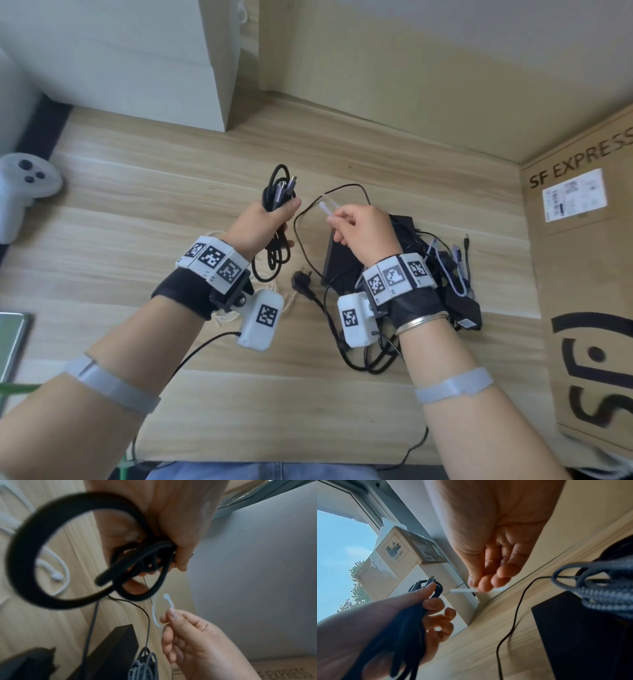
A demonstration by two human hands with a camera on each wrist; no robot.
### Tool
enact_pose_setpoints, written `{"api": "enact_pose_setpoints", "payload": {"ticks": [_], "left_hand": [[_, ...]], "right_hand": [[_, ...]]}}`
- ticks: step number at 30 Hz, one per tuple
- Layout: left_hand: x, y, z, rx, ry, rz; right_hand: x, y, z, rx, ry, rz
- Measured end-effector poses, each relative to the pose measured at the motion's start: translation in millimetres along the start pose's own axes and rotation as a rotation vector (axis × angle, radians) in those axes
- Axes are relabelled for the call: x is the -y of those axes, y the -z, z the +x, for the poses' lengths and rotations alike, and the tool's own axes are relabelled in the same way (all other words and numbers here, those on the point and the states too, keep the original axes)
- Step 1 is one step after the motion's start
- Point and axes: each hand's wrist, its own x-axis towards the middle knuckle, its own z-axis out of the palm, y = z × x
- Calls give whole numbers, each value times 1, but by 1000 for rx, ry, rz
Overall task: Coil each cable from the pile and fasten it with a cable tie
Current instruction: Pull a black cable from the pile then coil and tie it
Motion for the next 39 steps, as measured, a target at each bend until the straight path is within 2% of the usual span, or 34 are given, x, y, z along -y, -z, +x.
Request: {"api": "enact_pose_setpoints", "payload": {"ticks": [3,6,11,16,19,23,28,32,35,39], "left_hand": [[-4,-12,1,13,17,-80],[-5,-22,3,34,27,-46],[-6,-43,6,52,-15,104],[0,-61,11,-17,-7,240],[6,-72,16,-32,21,319],[14,-89,23,-46,-31,476],[33,-104,35,-84,-28,864],[33,-110,38,-40,-63,1004],[33,-108,38,1,-50,966],[34,-96,34,-14,-23,597]], "right_hand": [[-4,9,-5,54,18,-74],[-7,15,-12,118,27,-120],[-16,22,-23,186,-21,34],[-31,29,-31,98,-45,170],[-43,32,-34,20,6,172],[-50,35,-35,-104,32,316],[-45,38,-31,-130,94,459],[-37,26,-25,-52,150,430],[-39,17,-18,-38,114,383],[-44,12,-13,-53,73,376]]}}
